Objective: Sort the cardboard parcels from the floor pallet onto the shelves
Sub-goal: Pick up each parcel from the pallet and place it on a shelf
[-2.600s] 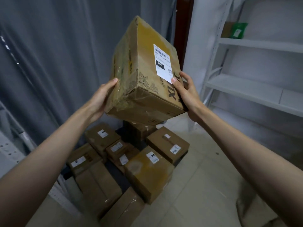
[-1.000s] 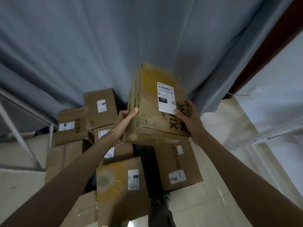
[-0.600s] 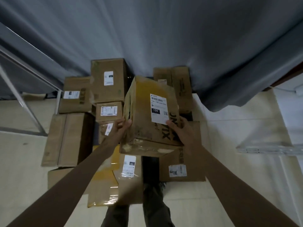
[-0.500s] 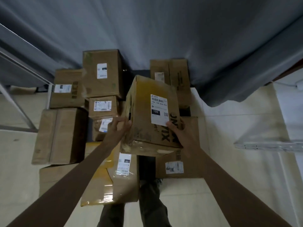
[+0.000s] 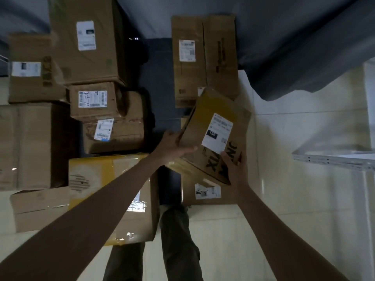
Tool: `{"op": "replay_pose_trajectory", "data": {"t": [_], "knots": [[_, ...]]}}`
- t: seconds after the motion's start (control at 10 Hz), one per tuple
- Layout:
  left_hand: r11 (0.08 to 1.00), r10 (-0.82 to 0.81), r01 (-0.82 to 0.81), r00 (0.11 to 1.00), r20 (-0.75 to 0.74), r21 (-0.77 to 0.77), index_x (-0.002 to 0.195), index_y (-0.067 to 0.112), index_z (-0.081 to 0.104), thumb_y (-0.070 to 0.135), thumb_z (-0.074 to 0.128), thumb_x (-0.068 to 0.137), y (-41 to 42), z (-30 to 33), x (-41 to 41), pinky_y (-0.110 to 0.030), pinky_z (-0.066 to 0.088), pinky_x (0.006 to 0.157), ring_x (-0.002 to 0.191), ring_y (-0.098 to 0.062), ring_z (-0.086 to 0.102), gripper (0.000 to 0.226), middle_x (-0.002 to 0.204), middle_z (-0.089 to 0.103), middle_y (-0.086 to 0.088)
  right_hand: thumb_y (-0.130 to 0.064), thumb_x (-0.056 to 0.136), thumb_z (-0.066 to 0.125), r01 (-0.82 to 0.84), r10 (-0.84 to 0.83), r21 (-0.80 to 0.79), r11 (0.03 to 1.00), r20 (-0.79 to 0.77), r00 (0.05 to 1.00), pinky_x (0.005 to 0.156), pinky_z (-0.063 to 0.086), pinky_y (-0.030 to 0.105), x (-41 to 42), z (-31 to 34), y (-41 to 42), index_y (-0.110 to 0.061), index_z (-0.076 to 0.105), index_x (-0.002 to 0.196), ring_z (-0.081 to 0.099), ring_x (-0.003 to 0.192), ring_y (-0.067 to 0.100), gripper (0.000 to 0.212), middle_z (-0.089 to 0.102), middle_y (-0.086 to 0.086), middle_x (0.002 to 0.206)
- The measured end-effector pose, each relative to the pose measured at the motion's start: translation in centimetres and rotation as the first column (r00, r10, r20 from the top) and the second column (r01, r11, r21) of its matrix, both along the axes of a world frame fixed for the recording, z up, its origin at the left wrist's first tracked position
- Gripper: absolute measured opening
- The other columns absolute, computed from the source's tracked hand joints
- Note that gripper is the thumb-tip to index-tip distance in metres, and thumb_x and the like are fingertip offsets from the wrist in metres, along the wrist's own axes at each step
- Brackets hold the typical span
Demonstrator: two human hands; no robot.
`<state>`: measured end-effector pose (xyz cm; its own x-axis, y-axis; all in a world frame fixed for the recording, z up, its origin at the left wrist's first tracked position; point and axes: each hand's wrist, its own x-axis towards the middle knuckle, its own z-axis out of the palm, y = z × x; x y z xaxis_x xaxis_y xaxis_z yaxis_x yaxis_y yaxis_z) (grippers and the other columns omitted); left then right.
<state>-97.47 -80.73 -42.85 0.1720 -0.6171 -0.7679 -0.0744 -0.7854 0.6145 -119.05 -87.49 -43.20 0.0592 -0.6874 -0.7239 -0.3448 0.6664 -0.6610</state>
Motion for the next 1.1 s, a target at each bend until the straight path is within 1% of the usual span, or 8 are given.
{"op": "replay_pose_trajectory", "data": {"t": [0.2,0.4,0.5,0.6,0.8,0.9,1.0,1.1], "knots": [[0.929,-0.355,0.369,0.916,0.189,-0.043,0.152,0.028,0.04,0.036,0.078,0.084,-7.5,-3.6,0.8,-0.035,0.036,0.108,0.136,-0.024,0.04,0.079,0.148,0.042,-0.005,-0.015,0.092,0.072,0.322,-0.334,0.144,0.936,0.07,0.94,0.103,0.05,0.057,0.3,-2.5,-0.3,-0.026,0.034,0.153,0.056,0.129,0.029,0.072,0.054,0.005,0.144],[0.836,-0.466,0.541,0.791,0.396,-0.097,0.159,0.026,0.026,0.02,0.067,0.093,-13.9,-6.3,3.5,-0.033,0.028,0.116,0.147,-0.025,0.03,0.078,0.163,0.029,-0.004,-0.001,0.089,0.07,0.352,-0.361,0.079,0.933,0.183,0.915,0.097,0.056,0.046,4.3,-4.7,-1.1,-0.006,0.04,0.147,0.061,0.121,0.035,0.065,0.06,0.019,0.136],[0.762,-0.576,0.646,0.639,0.51,0.05,0.159,0.023,0.025,0.031,0.059,0.099,-14.0,-8.4,4.1,-0.038,0.026,0.117,0.146,-0.03,0.029,0.069,0.165,0.022,-0.009,-0.003,0.092,0.067,0.195,-0.21,0.116,0.974,0.138,0.968,0.072,0.056,0.019,6.8,-6.3,-1.6,-0.017,0.038,0.142,0.062,0.108,0.02,0.059,0.061,0.004,0.124],[0.745,-0.653,0.644,0.652,0.386,0.173,0.16,0.02,0.02,0.034,0.058,0.101,-11.3,-9.9,3.3,-0.04,0.025,0.12,0.151,-0.029,0.021,0.072,0.167,0.013,-0.009,-0.01,0.1,0.056,-0.017,-0.007,0.25,0.968,0.094,0.996,0.063,0.05,0.014,7.3,-8.1,-2.7,-0.005,0.037,0.148,0.058,0.093,0.01,0.052,0.053,-0.003,0.11],[0.808,-0.583,0.581,0.766,0.271,0.096,0.158,0.023,0.029,0.031,0.06,0.1,-4.5,-6.6,2.0,-0.044,0.031,0.119,0.145,-0.027,0.034,0.066,0.164,0.025,-0.005,-0.015,0.101,0.056,-0.08,0.067,0.252,0.964,0.059,0.996,0.1,0.052,0.043,6.5,-4.8,-1.4,-0.013,0.036,0.15,0.055,0.111,0.017,0.053,0.047,0.004,0.135],[0.854,-0.514,0.511,0.803,0.302,0.096,0.155,0.023,0.035,0.031,0.061,0.098,-1.0,-2.9,2.0,-0.041,0.028,0.118,0.145,-0.026,0.034,0.063,0.161,0.031,-0.003,-0.012,0.101,0.055,-0.193,0.188,0.208,0.959,0.044,0.981,0.103,0.051,0.047,6.2,-1.9,-0.3,-0.017,0.038,0.145,0.053,0.099,0.012,0.047,0.047,-0.004,0.119],[0.872,-0.487,0.474,0.816,0.311,0.119,0.154,0.025,0.036,0.033,0.061,0.099,2.6,1.6,2.7,-0.04,0.023,0.119,0.151,-0.024,0.024,0.061,0.166,0.021,-0.001,-0.007,0.1,0.053,-0.402,0.407,0.174,0.899,0.006,0.914,0.073,0.051,0.024,6.9,2.4,0.7,-0.02,0.051,0.112,0.052,0.079,0.011,0.017,0.051,-0.003,0.092],[0.877,-0.477,0.465,0.817,0.323,0.118,0.154,0.025,0.037,0.036,0.06,0.1,6.1,6.5,4.8,-0.037,0.018,0.12,0.154,-0.024,0.017,0.06,0.168,0.015,-0.002,-0.009,0.097,0.058,-0.474,0.475,0.041,0.88,-0.027,0.88,0.072,0.049,0.026,8.3,7.3,2.3,-0.026,0.055,0.099,0.052,0.076,0.007,0.017,0.054,-0.009,0.087]]}}
